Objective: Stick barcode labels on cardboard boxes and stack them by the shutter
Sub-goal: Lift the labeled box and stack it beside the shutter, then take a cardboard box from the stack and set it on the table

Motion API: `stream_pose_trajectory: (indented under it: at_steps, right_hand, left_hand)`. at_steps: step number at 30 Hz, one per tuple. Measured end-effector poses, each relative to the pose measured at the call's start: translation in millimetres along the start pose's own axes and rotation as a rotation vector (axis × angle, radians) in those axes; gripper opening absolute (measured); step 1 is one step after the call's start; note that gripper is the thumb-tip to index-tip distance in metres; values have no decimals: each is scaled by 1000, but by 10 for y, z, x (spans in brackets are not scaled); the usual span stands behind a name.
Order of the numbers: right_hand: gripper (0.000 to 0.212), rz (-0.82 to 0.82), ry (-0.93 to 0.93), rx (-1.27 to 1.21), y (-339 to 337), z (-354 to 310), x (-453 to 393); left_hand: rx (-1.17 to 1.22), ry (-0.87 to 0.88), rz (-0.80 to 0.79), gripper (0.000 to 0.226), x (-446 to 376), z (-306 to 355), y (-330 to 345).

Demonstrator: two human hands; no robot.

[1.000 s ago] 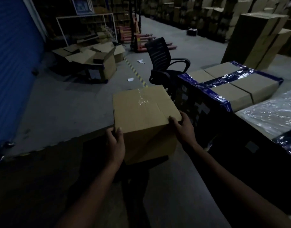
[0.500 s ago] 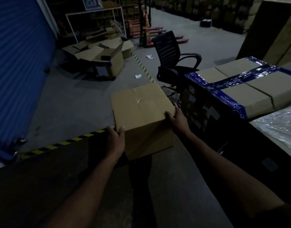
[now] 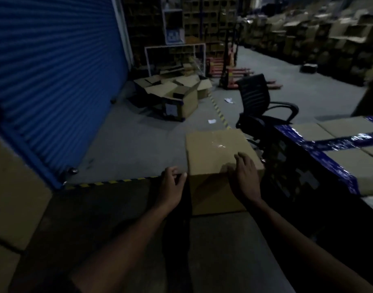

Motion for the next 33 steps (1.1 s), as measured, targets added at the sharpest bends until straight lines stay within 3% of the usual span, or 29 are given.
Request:
stream_pose_trajectory:
  at_steps: [9,15,24,33]
  right_hand:
    - [46,-157,-316,-359,314,-2122,433]
    - [43,-175,-460,-525,255,-3594,703]
    - [42,-184,-663,-778,-38,-5489,1102]
    - [36,-241,-759,-1000,-145,-6813,1608]
  left_hand:
    - [-104,207,387,60,807,-175,-1597]
    - [-211,296,625,52,1375,-169,-2971]
    - [-266,393,862,54,2130,92,-4748]
    - [-374,442,1037,46,2762,15,-5744]
Point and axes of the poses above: each hand's wrist, its own x-axis away from the middle knuckle, its own y-axis out of the palm, z = x × y, the point moved 3 cm from there along -x, towards the middle knuckle, and after that the axes turned 2 degrees about -z, right-handed, at the moved point
